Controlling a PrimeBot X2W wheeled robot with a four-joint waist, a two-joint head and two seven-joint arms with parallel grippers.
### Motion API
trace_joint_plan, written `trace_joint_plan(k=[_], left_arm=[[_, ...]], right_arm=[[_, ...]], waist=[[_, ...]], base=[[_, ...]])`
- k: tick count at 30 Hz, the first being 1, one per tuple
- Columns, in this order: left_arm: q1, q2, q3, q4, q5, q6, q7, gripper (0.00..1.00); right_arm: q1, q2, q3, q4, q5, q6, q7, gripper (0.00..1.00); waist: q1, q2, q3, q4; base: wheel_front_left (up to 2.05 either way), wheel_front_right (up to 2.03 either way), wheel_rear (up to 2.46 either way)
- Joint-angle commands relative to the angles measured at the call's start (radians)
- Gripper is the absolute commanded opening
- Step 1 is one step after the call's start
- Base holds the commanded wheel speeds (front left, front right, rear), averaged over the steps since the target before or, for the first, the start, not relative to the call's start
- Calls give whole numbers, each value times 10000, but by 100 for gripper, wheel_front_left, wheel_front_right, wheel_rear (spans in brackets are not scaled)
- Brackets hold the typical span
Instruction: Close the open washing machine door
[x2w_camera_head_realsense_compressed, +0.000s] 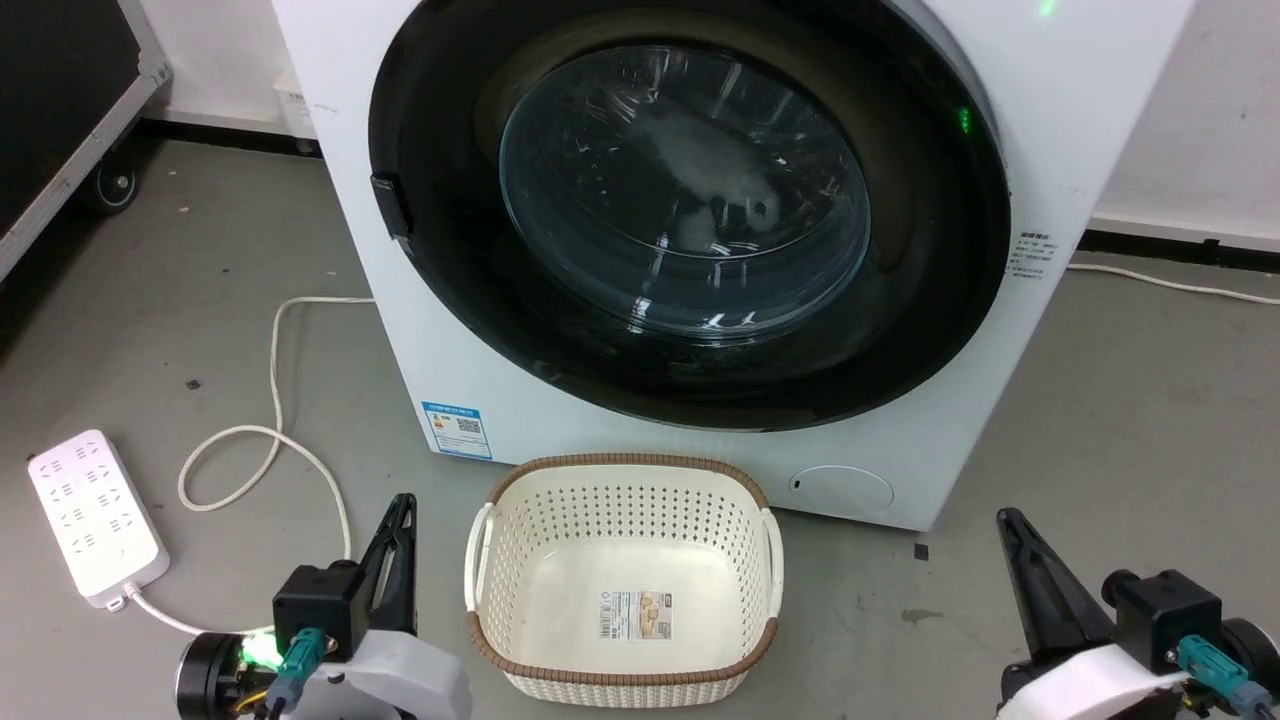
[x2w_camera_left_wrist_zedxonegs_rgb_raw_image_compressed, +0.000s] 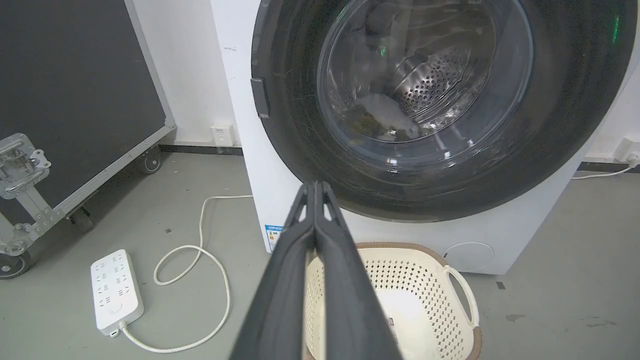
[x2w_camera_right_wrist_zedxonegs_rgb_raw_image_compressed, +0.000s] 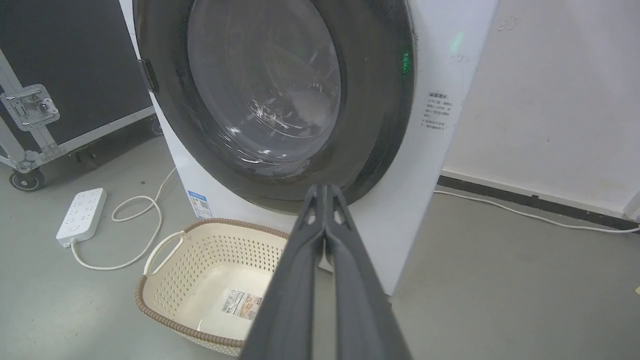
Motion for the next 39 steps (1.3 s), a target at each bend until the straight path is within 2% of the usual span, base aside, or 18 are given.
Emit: trace_joint_plan(k=[1,39], left_arm=[[102,-4,45,-67,70,18,56,0],[143,-76,358,-557,308,26,783,0]], right_arm=[[-114,37,21,-72,-64,-5,62,0],[-349,53,315,-239,-344,-7,791,0]], waist=[[0,0,0,3],[0,0,27,104]], base=[[0,0,0],[0,0,0]])
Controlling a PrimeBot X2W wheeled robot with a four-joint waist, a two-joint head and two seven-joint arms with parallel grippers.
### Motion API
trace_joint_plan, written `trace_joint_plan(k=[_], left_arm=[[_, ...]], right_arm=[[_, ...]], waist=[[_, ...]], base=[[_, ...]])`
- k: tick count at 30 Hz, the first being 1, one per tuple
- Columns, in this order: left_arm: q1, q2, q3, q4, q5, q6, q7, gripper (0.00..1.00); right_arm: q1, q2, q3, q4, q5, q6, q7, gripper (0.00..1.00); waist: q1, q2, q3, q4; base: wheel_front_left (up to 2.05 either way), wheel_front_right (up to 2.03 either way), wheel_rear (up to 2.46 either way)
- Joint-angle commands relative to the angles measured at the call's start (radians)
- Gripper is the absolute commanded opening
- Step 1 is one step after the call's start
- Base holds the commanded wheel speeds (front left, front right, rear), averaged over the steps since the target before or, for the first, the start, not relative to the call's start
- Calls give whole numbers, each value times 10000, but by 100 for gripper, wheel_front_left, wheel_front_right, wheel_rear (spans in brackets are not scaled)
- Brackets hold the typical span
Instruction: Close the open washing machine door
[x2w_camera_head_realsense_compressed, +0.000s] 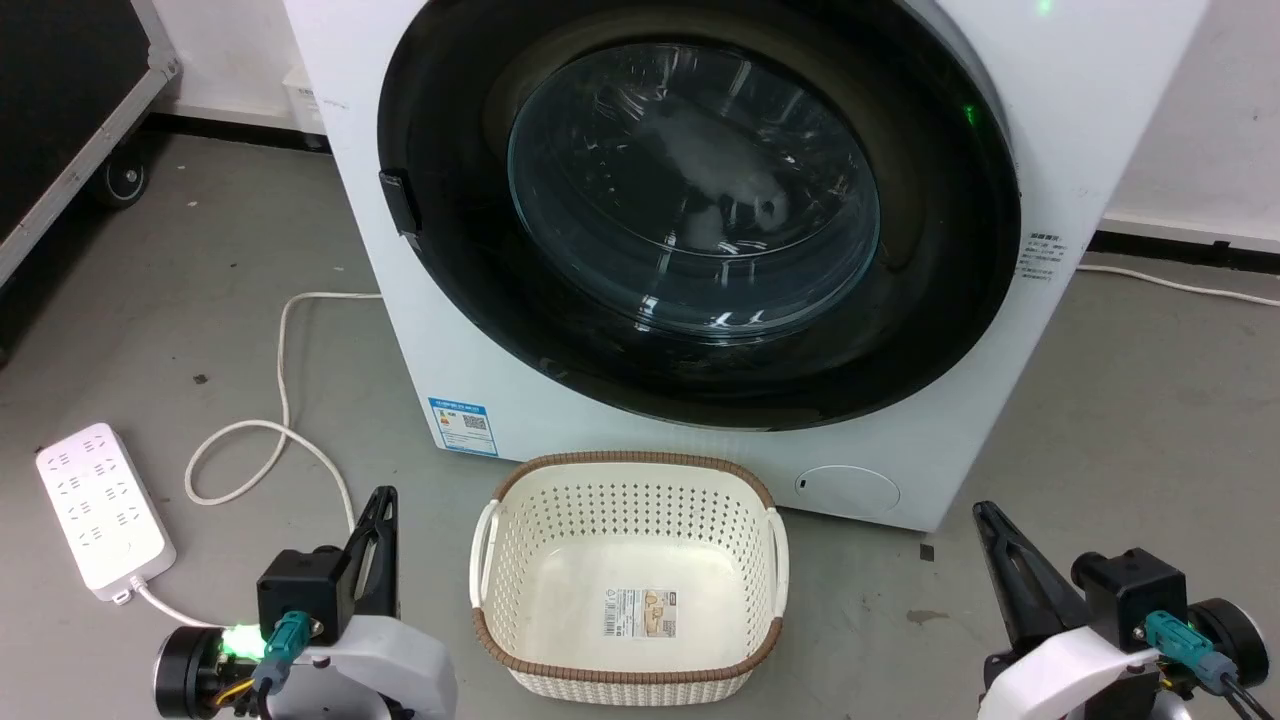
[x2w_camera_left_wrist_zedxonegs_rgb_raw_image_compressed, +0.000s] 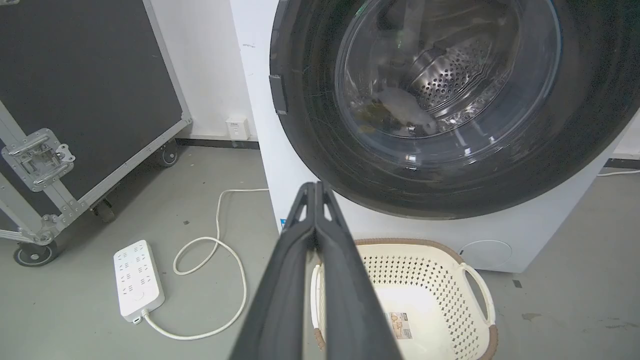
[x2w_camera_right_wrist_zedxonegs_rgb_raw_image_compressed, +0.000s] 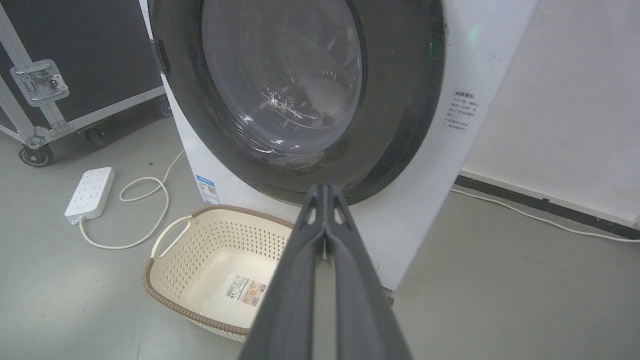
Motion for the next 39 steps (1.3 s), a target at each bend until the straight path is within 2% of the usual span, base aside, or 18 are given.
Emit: trace_joint_plan(k=[1,39], left_arm=[[139,-9,26,-49,28,22,3,0],[139,-9,26,-49,28,22,3,0]], right_arm=[[-133,47,1,-57,-74,-7,5,0],[-133,47,1,-57,-74,-7,5,0]], waist=[[0,-1,0,0],[0,-1,0,0]], base=[[0,0,0],[0,0,0]])
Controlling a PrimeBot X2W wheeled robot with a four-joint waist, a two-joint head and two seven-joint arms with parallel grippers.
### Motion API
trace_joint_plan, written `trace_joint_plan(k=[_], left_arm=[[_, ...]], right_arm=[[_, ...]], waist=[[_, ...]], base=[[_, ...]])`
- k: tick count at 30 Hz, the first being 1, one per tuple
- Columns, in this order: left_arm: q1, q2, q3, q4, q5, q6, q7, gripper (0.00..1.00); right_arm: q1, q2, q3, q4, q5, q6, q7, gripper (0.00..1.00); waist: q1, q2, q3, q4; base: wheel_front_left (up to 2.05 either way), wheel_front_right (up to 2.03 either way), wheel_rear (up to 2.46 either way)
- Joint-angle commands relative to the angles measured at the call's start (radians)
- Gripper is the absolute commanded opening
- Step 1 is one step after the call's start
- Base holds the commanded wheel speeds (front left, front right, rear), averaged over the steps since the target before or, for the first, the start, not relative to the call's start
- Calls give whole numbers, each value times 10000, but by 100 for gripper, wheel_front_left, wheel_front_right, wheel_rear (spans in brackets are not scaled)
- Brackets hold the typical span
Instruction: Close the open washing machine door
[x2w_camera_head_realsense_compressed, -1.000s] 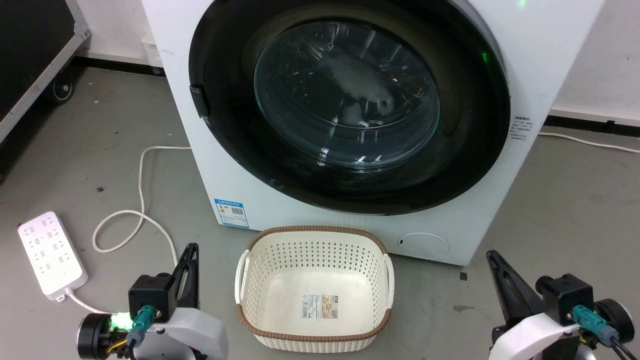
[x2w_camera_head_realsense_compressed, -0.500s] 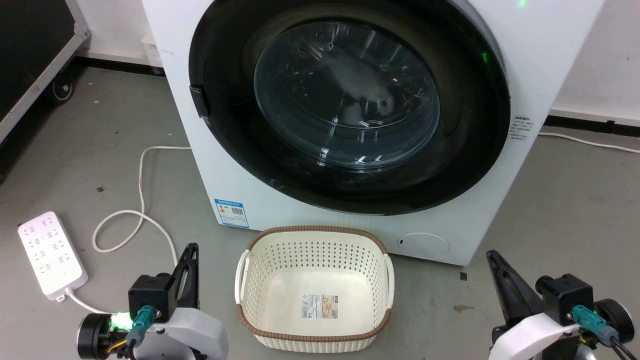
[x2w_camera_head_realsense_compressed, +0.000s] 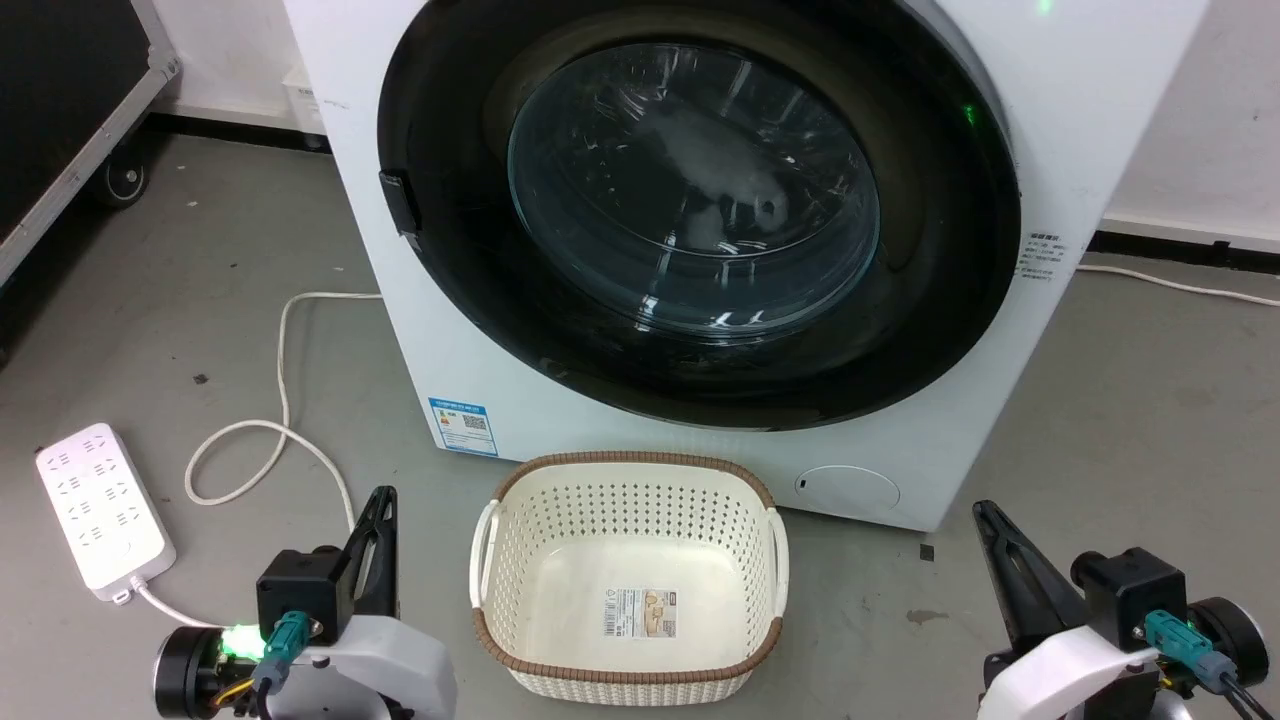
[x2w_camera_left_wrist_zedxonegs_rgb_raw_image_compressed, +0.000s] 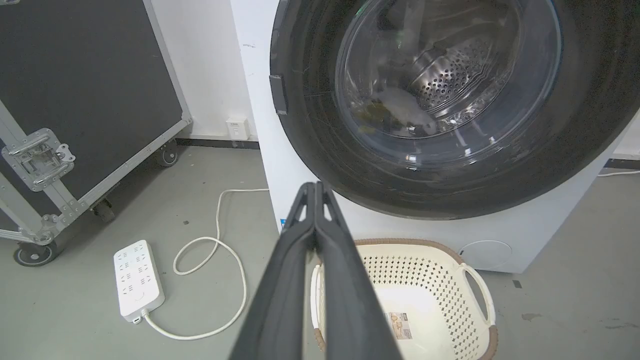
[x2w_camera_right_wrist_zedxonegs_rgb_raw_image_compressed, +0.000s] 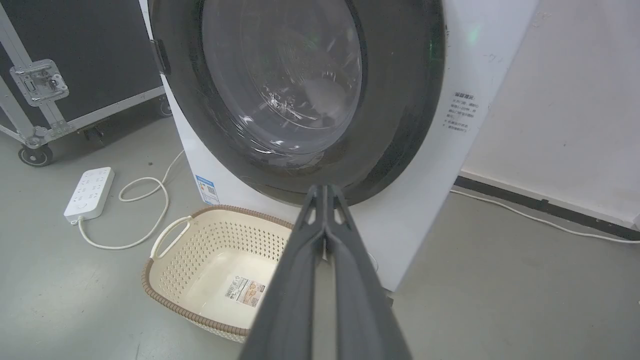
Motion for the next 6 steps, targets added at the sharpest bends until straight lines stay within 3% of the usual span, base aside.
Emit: trace_joint_plan(k=[1,6], left_arm=[[139,-1,16,-45,28,22,3,0],[139,-1,16,-45,28,22,3,0]], right_arm=[[-119,47,-1,-53,-51,-7,5,0],[-119,47,-1,-53,-51,-7,5,0]], waist=[[0,0,0,0],[0,0,0,0]], base=[[0,0,0],[0,0,0]])
